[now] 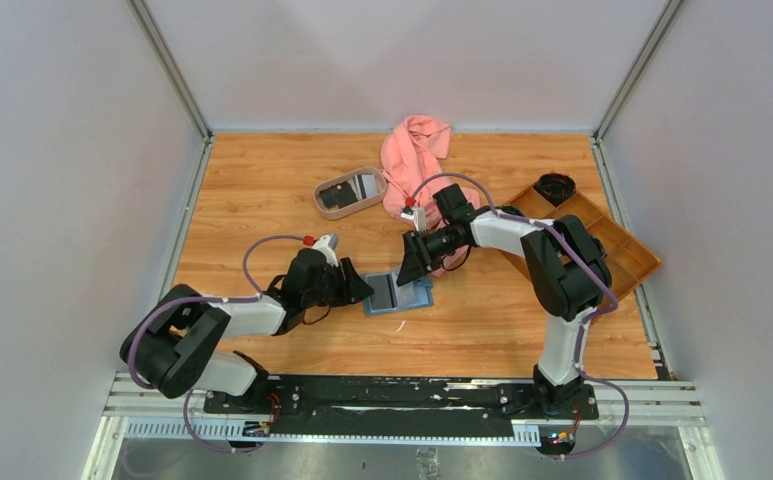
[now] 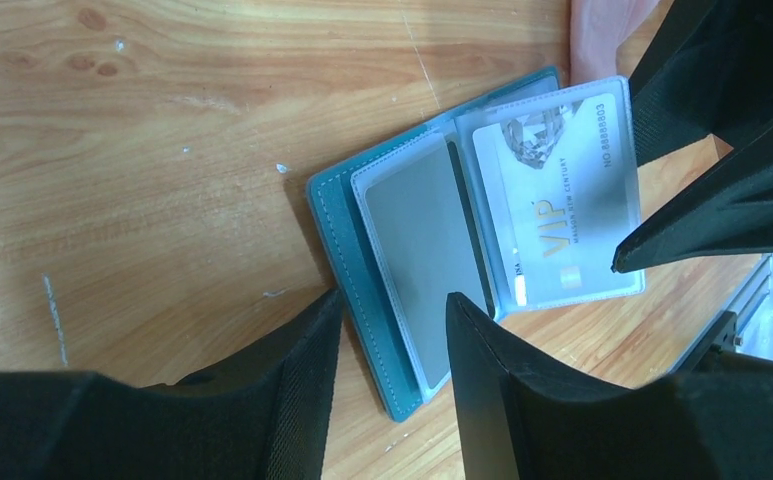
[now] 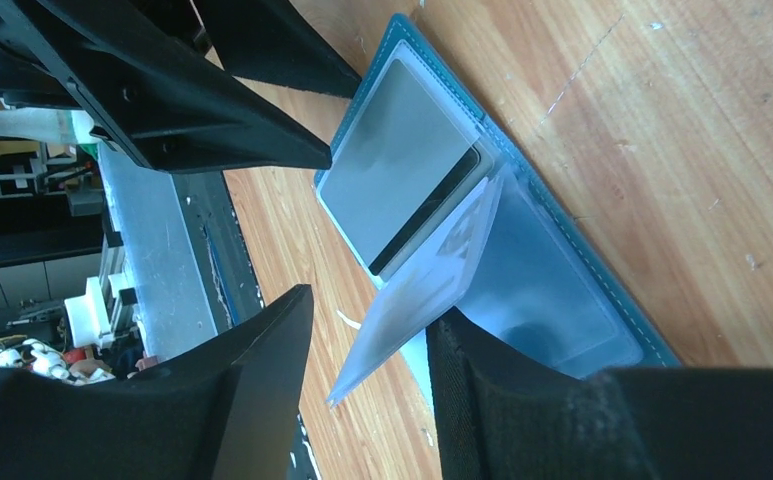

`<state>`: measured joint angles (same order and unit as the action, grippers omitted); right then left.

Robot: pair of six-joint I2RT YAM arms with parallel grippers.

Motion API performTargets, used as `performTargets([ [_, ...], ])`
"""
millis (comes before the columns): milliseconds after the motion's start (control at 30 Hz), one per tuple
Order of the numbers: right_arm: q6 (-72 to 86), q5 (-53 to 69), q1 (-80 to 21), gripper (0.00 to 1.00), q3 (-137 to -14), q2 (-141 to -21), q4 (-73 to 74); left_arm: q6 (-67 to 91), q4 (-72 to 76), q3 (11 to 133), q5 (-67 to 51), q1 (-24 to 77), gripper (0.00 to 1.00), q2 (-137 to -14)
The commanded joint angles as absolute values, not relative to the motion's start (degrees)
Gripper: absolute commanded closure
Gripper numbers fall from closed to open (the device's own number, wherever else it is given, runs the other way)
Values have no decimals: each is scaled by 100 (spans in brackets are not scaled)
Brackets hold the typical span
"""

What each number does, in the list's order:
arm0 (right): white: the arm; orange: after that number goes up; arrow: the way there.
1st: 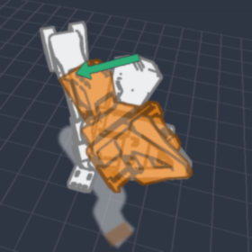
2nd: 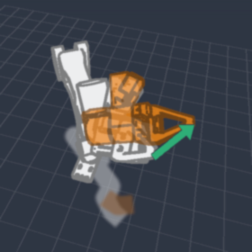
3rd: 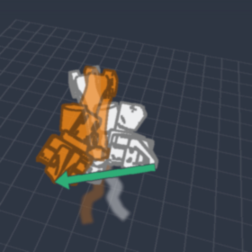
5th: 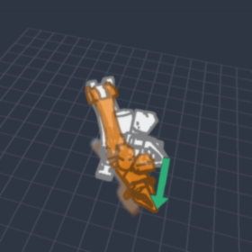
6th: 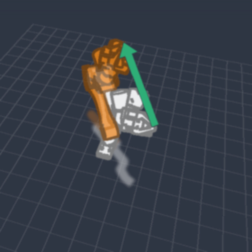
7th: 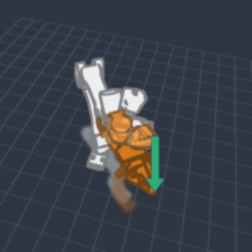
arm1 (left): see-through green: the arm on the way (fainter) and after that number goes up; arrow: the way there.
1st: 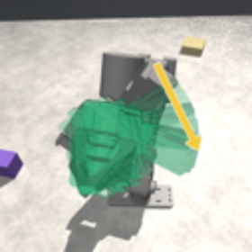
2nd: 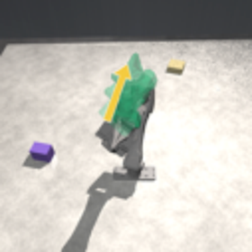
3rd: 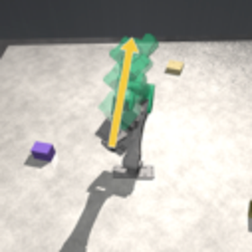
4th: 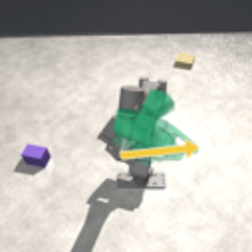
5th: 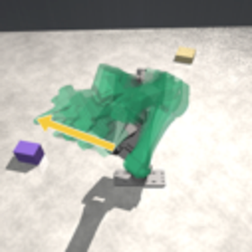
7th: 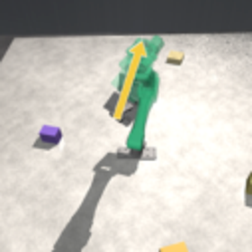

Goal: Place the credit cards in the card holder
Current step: Turn over the card slot in the card holder.

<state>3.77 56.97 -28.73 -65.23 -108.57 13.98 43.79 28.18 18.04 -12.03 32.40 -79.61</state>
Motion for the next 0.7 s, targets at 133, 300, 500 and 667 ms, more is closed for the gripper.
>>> performTargets([
  [133, -863, 5859, -2909, 44, -6781, -10594, 2283, 4390, 2672, 1483, -1078, 3272, 49, -7082],
  [300, -1369, 6301, -2852, 40, -6812, -10600, 2583, 4475, 2671, 1376, -1260, 3274, 49, -6600],
  [500, -1773, 6618, -2785, 40, -6835, -10623, 2830, 4632, 2672, 1503, -1562, 3290, 48, -6404],
  [667, -1863, 6607, -2748, 43, -6870, -10657, 2937, 4659, 2680, 1803, -1547, 3442, 46, -6597],
])
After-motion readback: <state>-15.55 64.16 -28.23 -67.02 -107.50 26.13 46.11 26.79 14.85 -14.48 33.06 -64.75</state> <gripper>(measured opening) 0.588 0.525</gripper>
